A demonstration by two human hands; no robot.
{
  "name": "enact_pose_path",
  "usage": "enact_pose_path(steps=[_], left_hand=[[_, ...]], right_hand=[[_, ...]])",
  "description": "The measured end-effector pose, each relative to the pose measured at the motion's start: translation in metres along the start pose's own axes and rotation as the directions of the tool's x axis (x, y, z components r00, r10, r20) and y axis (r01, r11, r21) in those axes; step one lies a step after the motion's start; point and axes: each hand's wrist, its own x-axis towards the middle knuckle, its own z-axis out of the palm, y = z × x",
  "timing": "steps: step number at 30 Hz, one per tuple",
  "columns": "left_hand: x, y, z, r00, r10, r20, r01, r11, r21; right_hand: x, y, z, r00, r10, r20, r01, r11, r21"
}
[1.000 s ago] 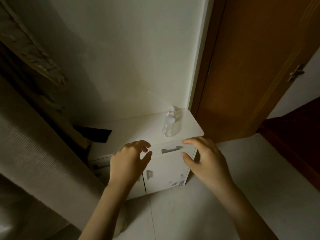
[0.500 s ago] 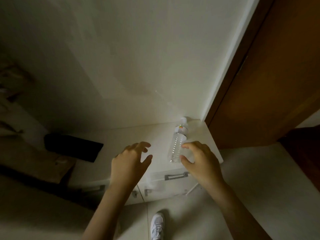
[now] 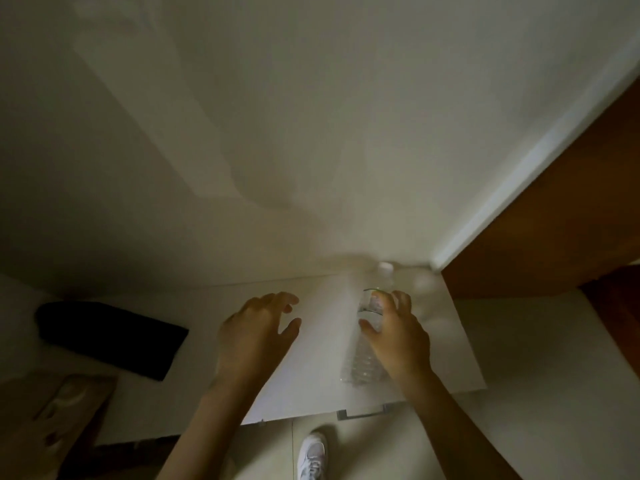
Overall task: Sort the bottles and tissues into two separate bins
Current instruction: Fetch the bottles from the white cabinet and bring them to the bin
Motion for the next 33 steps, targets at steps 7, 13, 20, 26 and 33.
enact_pose_path(steps=[7,13,20,26,33], left_hand=[[-0.021,-0.010,0.014,0.996,-0.092,0.000,0.092,0.996,0.004],[-0.047,-0.005,-0.002,0.981,-0.175,-0.083,0.177,0.984,0.011],[-0.114,0.031,-0.033,0.911,-0.351,-0.216,0.366,0.930,0.031],[-0.196,0.072,-0.050,0.799,-0.488,-0.351,0.527,0.850,0.019],[-0.323,0.095,-0.061,0.621,-0.582,-0.526,0.698,0.715,0.033]], right_hand=[[0.004,0.000,0.016,0.998,0.043,0.041,-0.047,0.994,0.096],[-0.006,-0.002,0.016,0.995,-0.095,0.038,0.085,0.975,0.207],[-0.038,-0.019,-0.027,0.930,-0.365,-0.041,0.359,0.881,0.308],[-0.091,-0.033,-0.061,0.802,-0.591,-0.080,0.559,0.697,0.449],[-0.189,-0.067,-0.071,0.553,-0.827,-0.099,0.713,0.408,0.570]])
